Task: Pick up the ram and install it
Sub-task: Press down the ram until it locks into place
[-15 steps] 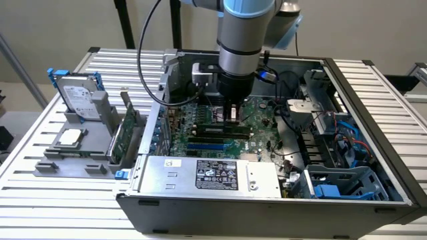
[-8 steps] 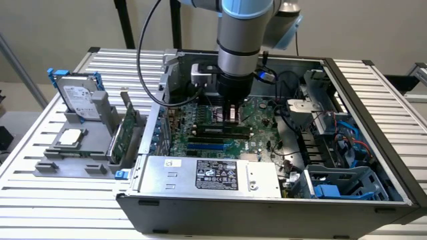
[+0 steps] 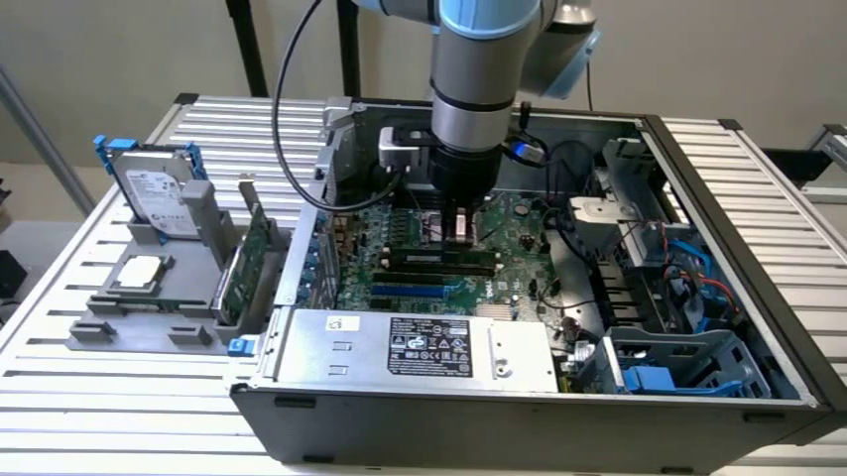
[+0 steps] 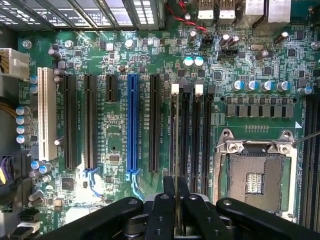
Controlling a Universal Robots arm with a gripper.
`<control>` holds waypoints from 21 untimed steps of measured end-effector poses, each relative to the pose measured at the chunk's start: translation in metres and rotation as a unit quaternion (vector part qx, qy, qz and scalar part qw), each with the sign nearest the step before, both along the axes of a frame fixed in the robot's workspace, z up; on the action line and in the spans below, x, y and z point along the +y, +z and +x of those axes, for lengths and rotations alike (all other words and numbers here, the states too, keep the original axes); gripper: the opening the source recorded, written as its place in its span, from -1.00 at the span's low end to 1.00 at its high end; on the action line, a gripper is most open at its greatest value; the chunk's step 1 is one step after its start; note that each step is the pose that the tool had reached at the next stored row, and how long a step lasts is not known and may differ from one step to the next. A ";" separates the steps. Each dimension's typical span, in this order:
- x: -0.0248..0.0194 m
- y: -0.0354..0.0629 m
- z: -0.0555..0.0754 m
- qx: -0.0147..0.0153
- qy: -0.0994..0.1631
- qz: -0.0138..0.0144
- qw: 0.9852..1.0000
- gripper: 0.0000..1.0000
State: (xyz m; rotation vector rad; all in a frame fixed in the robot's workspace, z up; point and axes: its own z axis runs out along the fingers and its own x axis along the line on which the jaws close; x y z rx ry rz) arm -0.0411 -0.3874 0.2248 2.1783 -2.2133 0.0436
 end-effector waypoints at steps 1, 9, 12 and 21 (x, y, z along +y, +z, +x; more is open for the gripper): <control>0.0002 -0.0003 0.000 0.000 0.000 0.000 1.000 -1.00; 0.0004 -0.0038 0.000 0.000 0.000 0.000 1.000 -1.00; 0.0004 -0.0040 -0.001 0.000 0.000 0.000 1.000 1.00; -0.0001 0.0233 -0.006 0.000 0.000 0.001 1.000 1.00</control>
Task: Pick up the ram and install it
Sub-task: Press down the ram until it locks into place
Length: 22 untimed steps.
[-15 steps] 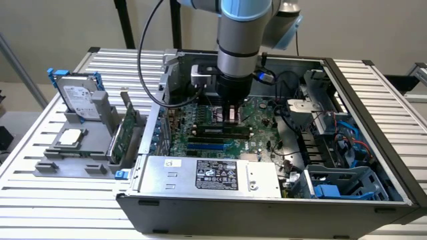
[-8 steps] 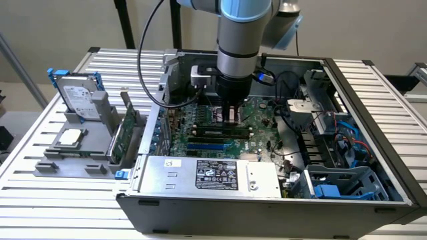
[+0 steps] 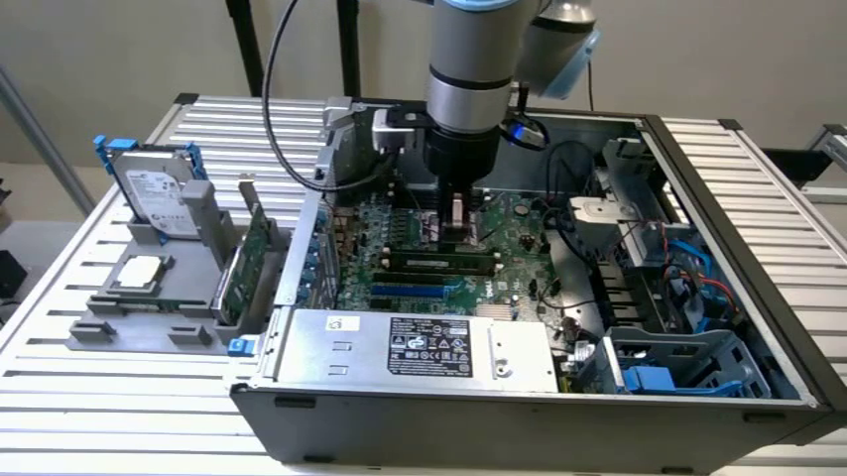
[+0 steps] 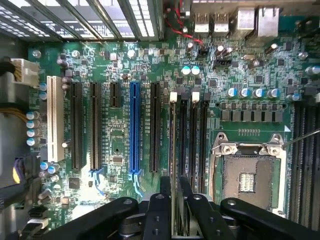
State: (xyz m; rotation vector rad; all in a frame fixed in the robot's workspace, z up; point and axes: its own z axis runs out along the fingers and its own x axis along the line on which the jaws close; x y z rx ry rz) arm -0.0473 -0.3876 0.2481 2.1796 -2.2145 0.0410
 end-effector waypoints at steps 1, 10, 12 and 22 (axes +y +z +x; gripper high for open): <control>0.0000 0.0021 0.000 0.000 0.000 0.000 1.000 1.00; 0.0000 0.0031 0.000 0.000 0.000 0.000 1.000 -1.00; 0.0000 0.0031 0.000 0.000 0.000 0.000 1.000 -1.00; 0.0000 -0.0007 0.000 -0.001 0.000 0.000 1.000 -1.00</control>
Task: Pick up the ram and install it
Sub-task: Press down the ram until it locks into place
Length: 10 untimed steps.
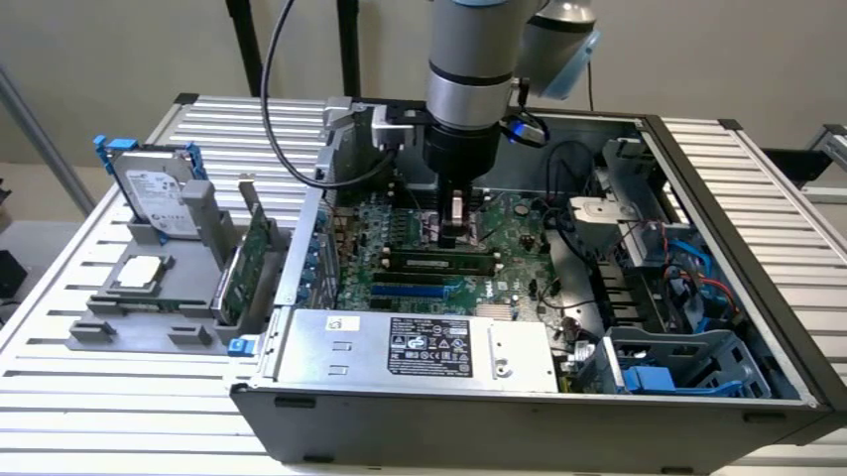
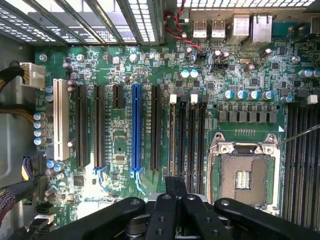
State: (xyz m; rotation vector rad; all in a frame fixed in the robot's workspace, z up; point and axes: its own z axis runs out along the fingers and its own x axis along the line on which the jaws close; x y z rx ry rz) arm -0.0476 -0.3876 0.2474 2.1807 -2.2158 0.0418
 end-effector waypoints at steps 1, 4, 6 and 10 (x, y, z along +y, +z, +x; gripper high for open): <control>0.0000 -0.0019 0.000 0.000 0.000 0.000 1.000 -1.00; 0.0000 -0.0074 0.000 0.000 0.000 0.001 1.000 -1.00; 0.0000 -0.0110 0.000 0.000 0.000 0.002 1.000 -1.00; -0.0001 -0.0179 0.000 0.000 0.000 0.002 1.000 -1.00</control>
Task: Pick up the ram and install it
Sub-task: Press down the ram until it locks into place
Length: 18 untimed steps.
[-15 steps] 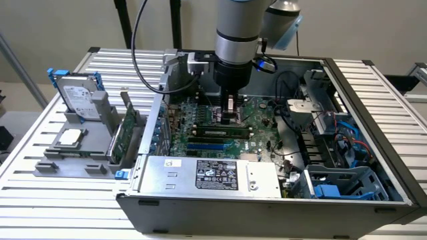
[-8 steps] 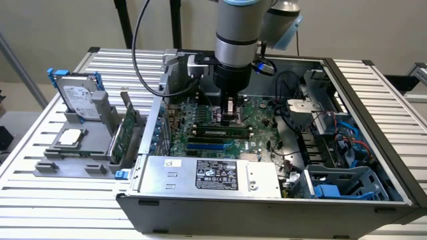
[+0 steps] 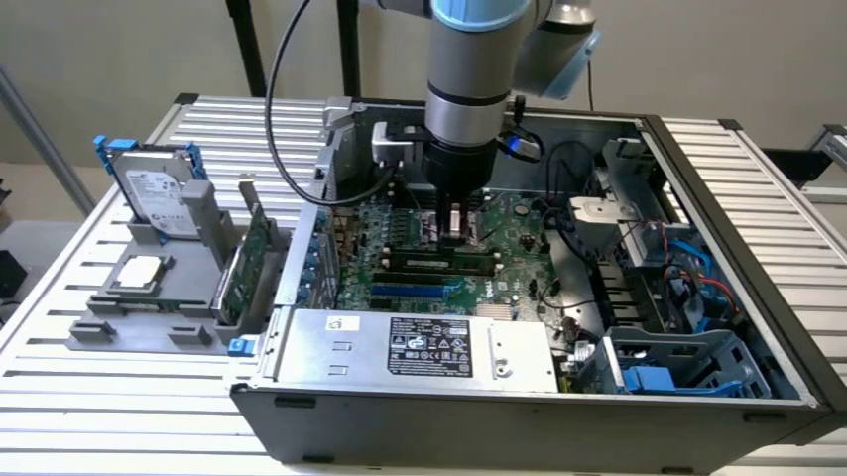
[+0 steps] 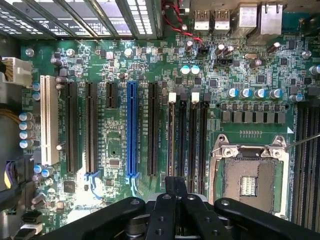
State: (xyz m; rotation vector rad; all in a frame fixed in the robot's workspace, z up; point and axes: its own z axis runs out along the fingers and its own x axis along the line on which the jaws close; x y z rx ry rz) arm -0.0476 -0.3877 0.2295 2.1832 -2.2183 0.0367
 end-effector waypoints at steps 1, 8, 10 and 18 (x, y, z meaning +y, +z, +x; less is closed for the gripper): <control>-0.0001 -0.0015 0.000 0.000 0.000 0.000 1.000 -1.00; -0.0001 0.0054 0.000 0.000 0.000 0.004 1.000 -1.00; -0.0003 0.0142 0.000 0.000 0.000 0.004 1.000 -1.00; -0.0003 0.0162 0.000 0.000 0.000 0.004 1.000 -1.00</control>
